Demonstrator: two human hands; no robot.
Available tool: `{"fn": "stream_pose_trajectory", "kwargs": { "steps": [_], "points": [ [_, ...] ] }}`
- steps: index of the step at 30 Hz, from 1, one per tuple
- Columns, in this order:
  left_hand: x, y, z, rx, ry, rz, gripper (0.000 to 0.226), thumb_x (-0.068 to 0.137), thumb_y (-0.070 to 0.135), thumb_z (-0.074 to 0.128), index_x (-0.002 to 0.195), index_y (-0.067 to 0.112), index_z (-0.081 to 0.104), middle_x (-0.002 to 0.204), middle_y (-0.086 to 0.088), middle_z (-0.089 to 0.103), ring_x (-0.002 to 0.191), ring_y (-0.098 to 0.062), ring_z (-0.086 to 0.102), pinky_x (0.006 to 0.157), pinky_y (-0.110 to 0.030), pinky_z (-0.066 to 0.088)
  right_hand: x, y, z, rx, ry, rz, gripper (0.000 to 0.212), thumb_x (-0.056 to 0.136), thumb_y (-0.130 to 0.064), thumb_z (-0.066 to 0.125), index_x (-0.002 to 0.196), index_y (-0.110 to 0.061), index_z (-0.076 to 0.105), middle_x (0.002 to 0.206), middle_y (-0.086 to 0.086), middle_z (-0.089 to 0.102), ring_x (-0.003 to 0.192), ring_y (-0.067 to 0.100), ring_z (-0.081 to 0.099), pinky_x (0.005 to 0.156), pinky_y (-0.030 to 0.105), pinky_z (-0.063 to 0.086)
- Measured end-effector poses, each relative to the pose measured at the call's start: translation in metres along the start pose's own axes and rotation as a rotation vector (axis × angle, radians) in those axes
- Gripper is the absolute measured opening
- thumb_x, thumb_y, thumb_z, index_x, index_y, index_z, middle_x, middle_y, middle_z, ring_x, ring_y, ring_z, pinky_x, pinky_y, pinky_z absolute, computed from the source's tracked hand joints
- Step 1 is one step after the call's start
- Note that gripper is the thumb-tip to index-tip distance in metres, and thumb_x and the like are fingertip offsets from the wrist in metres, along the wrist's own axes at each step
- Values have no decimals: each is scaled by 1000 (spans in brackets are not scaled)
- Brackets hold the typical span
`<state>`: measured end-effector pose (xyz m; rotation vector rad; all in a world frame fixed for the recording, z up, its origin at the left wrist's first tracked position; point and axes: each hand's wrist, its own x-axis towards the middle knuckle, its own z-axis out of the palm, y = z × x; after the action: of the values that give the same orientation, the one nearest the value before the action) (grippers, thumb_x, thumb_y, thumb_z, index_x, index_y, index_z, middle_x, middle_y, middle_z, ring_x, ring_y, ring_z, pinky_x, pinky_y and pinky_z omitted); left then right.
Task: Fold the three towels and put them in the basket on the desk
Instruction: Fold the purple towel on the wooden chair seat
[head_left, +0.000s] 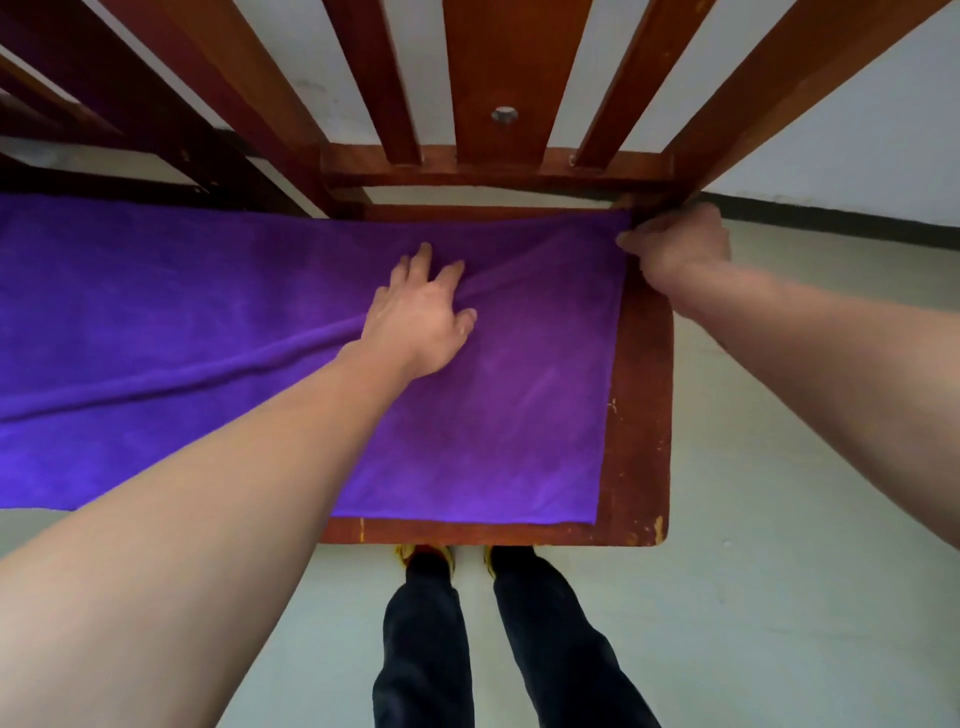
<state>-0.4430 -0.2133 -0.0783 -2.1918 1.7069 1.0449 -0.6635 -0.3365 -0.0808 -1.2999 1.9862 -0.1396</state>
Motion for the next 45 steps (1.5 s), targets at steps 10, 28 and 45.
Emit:
{"fn": "stream_pose_trajectory", "kwargs": {
  "steps": [10,28,45],
  "points": [
    [-86,22,57,-34,-94,-78,26,90,23,48,111,12,60,111,-13,56,108,-35,53,82,-43,47,-136,109,36,-183,-311,253,47,67,-56,77,61,-13,58,68,1,67,71,27,64,63,31,46],
    [-138,83,113,-75,-151,98,14,90,16,48,100,13,57,104,-8,60,103,-31,55,76,-40,43,-70,82,-12,-55,-135,111,25,81,-26,73,62,-18,59,74,9,69,83,32,69,79,42,56],
    [-143,100,164,3,-76,304,26,54,18,74,64,19,51,69,-1,52,68,-25,54,55,-31,39,-12,22,-10,158,-198,39,17,83,-24,74,81,-20,57,86,-2,64,80,14,64,58,25,52]
  ]
}}
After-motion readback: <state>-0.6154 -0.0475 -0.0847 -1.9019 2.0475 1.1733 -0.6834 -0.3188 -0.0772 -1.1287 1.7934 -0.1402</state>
